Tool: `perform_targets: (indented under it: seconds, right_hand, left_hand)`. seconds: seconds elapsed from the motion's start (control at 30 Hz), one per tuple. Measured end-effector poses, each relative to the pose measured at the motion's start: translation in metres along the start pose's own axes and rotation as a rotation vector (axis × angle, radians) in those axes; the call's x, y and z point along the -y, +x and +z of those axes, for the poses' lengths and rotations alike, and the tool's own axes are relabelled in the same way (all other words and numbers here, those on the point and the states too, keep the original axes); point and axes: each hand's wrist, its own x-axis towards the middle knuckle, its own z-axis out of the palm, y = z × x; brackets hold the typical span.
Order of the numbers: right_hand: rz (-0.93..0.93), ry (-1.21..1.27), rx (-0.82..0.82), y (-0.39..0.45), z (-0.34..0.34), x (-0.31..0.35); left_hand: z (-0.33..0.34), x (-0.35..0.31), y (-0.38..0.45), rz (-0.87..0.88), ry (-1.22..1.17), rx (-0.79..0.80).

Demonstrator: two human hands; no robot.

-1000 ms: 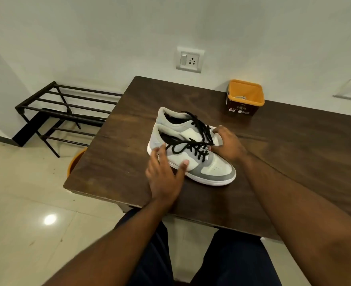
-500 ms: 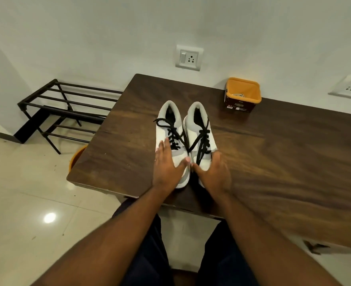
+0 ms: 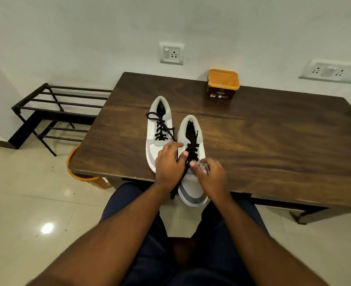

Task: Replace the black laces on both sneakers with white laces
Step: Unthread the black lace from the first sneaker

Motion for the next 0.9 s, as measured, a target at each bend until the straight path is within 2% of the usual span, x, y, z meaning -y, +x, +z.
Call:
perform_targets:
  seconds: [0.1, 0.17, 0.37, 0.47, 0.67, 0.8, 0.87, 0.9]
  right_hand:
    - [0.022, 0.244, 0.022, 0.036, -0.018, 0.024]
    - [0.036, 0.314, 0.028, 0.056, -0.023, 0.038]
    - [0.133, 0.127, 0.081, 0.092, -0.013, 0.054]
    - [0.223, 0.164, 0.083, 0.107, -0.019, 0.059]
    - [0.333, 0.465, -0.236, 0.144, -0.073, 0.061]
    - [0.333, 0.710, -0.476, 0.164, -0.101, 0.050]
    - [0.354, 0.753, -0.502, 0.166, -0.104, 0.037]
    - [0.373, 0.714, -0.449, 0.163, -0.100, 0.032]
  left_hand:
    - [0.003, -0.005, 0.009, 0.028, -0.034, 0.152]
    - [0.004, -0.008, 0.013, 0.006, 0.020, 0.235]
    - [0.002, -0.015, 0.021, -0.089, 0.010, 0.241]
    - [0.006, -0.012, 0.020, -0.116, -0.037, 0.217]
    - [0.010, -0.012, 0.020, -0.096, -0.029, 0.189]
    - [0.009, -0.009, 0.020, -0.075, -0.023, 0.188]
    - [0.009, -0.010, 0.019, -0.069, -0.019, 0.182]
    - [0.010, -0.010, 0.020, -0.068, -0.015, 0.173]
